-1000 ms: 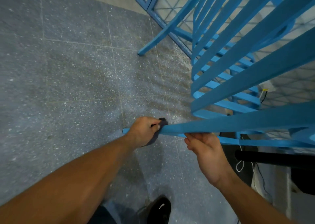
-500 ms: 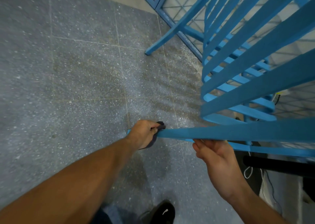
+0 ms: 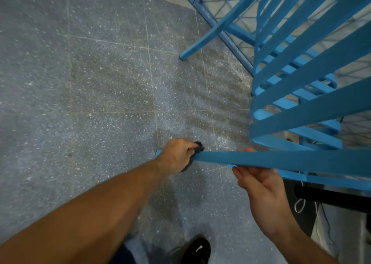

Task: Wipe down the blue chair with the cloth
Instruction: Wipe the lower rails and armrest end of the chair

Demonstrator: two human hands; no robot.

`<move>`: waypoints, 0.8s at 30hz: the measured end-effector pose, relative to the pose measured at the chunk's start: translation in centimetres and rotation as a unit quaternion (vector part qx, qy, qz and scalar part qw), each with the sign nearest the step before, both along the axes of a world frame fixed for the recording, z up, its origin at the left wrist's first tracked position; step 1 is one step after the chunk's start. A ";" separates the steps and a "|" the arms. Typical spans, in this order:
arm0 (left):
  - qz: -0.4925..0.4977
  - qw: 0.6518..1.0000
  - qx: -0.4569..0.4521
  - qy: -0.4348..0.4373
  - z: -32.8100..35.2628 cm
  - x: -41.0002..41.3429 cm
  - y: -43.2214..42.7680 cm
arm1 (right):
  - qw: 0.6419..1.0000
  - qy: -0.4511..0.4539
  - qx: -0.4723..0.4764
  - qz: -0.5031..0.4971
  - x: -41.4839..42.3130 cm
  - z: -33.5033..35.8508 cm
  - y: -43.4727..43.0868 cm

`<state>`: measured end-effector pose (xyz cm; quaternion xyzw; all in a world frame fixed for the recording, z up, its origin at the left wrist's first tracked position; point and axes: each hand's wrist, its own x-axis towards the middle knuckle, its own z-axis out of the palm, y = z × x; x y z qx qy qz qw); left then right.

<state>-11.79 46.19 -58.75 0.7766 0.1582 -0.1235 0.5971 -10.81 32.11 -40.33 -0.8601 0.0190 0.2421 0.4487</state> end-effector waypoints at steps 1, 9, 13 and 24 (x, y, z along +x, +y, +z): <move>0.000 1.000 0.003 -0.001 0.1 0.0 0.0 | 1.000 0.003 0.005 -0.006 0.0 -0.1 -0.1; 0.038 0.996 -0.065 -0.052 0.8 -0.2 -0.5 | 0.998 0.024 0.042 -0.031 -0.1 0.1 0.1; 0.046 0.995 -0.065 -0.058 0.7 -0.4 -0.6 | 0.998 0.022 0.046 -0.031 -0.1 0.2 0.4; 0.029 0.996 -0.001 -0.090 -0.5 -0.5 -0.8 | 0.996 0.032 0.073 -0.044 -0.1 -0.6 0.3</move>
